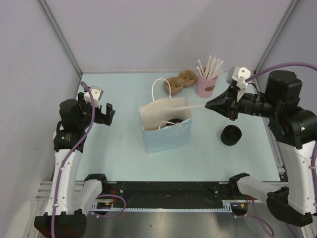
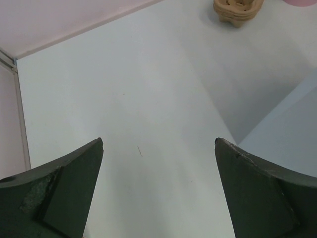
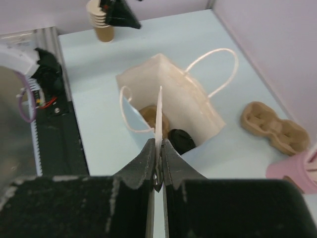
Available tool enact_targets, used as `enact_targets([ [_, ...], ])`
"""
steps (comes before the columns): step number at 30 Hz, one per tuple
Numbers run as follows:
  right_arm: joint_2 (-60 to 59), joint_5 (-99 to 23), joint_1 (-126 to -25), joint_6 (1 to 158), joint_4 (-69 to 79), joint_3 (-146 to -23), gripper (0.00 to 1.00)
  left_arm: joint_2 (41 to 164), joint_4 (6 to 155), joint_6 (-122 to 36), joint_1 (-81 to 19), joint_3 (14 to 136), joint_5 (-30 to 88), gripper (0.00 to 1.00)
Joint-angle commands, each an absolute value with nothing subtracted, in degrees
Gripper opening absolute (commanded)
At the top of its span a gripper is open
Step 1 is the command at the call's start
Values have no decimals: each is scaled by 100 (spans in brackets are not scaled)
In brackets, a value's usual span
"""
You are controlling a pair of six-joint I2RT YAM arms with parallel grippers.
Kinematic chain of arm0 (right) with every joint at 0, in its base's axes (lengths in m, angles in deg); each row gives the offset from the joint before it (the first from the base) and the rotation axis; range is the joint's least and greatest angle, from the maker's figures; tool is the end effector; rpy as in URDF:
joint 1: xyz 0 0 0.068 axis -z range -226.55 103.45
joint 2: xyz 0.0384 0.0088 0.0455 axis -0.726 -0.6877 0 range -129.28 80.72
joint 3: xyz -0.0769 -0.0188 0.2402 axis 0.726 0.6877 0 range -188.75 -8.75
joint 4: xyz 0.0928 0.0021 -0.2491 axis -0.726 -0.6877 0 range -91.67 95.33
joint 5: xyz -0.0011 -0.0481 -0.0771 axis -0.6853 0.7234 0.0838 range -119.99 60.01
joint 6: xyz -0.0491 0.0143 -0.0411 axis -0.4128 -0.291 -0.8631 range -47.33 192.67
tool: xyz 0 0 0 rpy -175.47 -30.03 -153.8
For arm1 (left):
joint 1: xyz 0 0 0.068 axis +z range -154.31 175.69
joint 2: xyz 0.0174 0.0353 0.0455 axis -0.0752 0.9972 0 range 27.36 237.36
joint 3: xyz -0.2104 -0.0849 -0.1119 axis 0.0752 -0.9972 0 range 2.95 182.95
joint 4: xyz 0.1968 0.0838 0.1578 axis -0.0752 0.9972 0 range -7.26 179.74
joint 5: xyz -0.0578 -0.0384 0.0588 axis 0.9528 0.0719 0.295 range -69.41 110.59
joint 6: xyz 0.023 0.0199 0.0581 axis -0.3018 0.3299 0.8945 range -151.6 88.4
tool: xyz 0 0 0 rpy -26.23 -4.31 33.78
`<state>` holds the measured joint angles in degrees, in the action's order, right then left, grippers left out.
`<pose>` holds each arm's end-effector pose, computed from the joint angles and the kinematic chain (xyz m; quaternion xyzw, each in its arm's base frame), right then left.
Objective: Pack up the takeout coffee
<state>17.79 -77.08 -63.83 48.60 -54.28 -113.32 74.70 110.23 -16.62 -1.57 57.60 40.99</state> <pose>0.1413 0.0836 0.5072 -0.4816 0.6109 0.2906 0.5572 0.2105 -0.0081 0.3416 0.1868 0.7917 -0.0567 0.5789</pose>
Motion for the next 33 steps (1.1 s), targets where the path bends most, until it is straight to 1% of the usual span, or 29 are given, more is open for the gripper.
enact_targets([
  [1, 1384, -6860, -7413, 4964, -5558, -11202, 0, 7517, 10823, -1816, -62, 5639, 4406, 100],
  [4, 1096, -6340, -7923, 5052, -5408, -11211, 0, 7596, 10779, -1824, -62, 5604, 4441, 99],
  [10, 260, -5514, -8372, 5167, -5267, -11675, 0, 7606, 10709, -1860, -45, 5525, 4485, 99],
  [14, -337, -4925, -8986, 5141, -5154, -11923, 0, 7579, 10691, -1860, -27, 5489, 4538, 99],
  [17, -619, -4468, -9338, 5114, -4891, -12002, 0, 7588, 10665, -1860, -9, 5463, 4564, 100],
  [21, -1101, -3993, -9716, 5088, -4889, -12230, 0, 7623, 10647, -1860, 8, 5454, 4608, 99],
  [29, -1560, -3658, -10060, 5009, -4863, -12327, 0, 7632, 10621, -1860, -1, 5410, 4661, 99],
  [33, -1604, -3711, -10104, 5017, -4907, -12467, 6, 7676, 10612, -1868, -1, 5410, 4678, 99],
])
